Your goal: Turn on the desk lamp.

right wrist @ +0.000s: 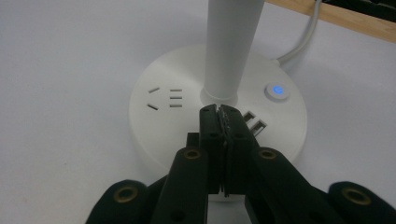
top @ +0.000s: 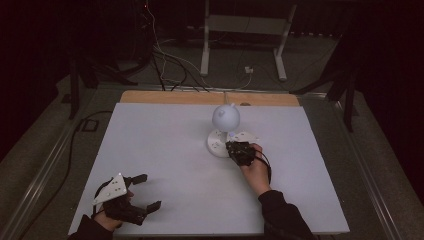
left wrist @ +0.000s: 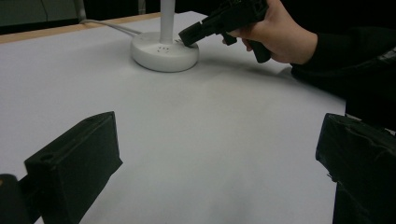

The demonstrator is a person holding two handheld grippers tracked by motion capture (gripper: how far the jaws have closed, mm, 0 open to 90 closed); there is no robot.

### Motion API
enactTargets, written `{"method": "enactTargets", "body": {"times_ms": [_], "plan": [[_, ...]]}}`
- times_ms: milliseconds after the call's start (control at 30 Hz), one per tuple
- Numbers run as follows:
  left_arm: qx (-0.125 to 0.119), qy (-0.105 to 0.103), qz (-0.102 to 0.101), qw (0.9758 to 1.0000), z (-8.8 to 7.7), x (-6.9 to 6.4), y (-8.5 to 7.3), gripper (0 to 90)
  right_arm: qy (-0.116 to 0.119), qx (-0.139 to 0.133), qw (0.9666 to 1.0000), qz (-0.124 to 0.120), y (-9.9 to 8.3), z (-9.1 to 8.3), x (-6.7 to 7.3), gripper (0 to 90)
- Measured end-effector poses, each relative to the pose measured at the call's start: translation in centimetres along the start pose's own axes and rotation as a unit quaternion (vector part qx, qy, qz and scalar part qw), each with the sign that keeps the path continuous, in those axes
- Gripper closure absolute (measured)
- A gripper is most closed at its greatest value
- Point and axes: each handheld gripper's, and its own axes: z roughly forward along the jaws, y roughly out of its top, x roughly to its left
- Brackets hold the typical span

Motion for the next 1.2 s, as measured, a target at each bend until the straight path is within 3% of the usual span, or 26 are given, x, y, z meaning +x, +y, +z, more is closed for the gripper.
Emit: {"method": "enactTargets", "body": {"times_ms": [200, 367, 467, 633, 767, 967, 1033, 1200], "plan": [[0.000, 0.000, 0.000, 1.0000, 0.0, 0.0, 0.0, 0.4, -0.002, -0.003, 1.0000, -0.002, -0.1, 0.1, 0.0, 90.0], [0.001, -0.001, 0.002, 1.0000, 0.0, -0.1, 0.0, 0.4, -0.020, -0.005, 0.9998, -0.010, -0.4, 0.0, 0.0, 90.0], [0.000, 0.000, 0.001, 1.0000, 0.0, 0.0, 0.0, 0.4, -0.014, -0.004, 0.9999, 0.004, -0.3, -0.1, -0.2, 90.0], [0.000, 0.000, 0.000, 1.0000, 0.0, 0.0, 0.0, 0.4, -0.009, -0.036, 0.9993, 0.000, 0.2, -0.7, -0.1, 88.8], [0.000, 0.000, 0.000, 1.0000, 0.0, 0.0, 0.0, 0.4, 0.014, -0.054, 0.9984, 0.013, 1.0, -1.6, -0.2, 77.9], [0.000, 0.001, 0.000, 1.0000, 0.0, 0.0, 0.0, 0.4, 0.053, -0.071, 0.9960, 0.000, 1.6, -2.5, 0.4, 53.9], [0.000, 0.001, 0.000, 1.0000, 0.0, 0.0, 0.0, 0.4, 0.068, -0.079, 0.9945, 0.003, 1.8, -2.8, 0.5, 49.7], [0.000, 0.001, 0.001, 1.0000, 0.0, 0.0, 0.0, 0.4, 0.099, -0.075, 0.9922, 0.004, 2.1, -3.3, 0.7, 37.2]]}}
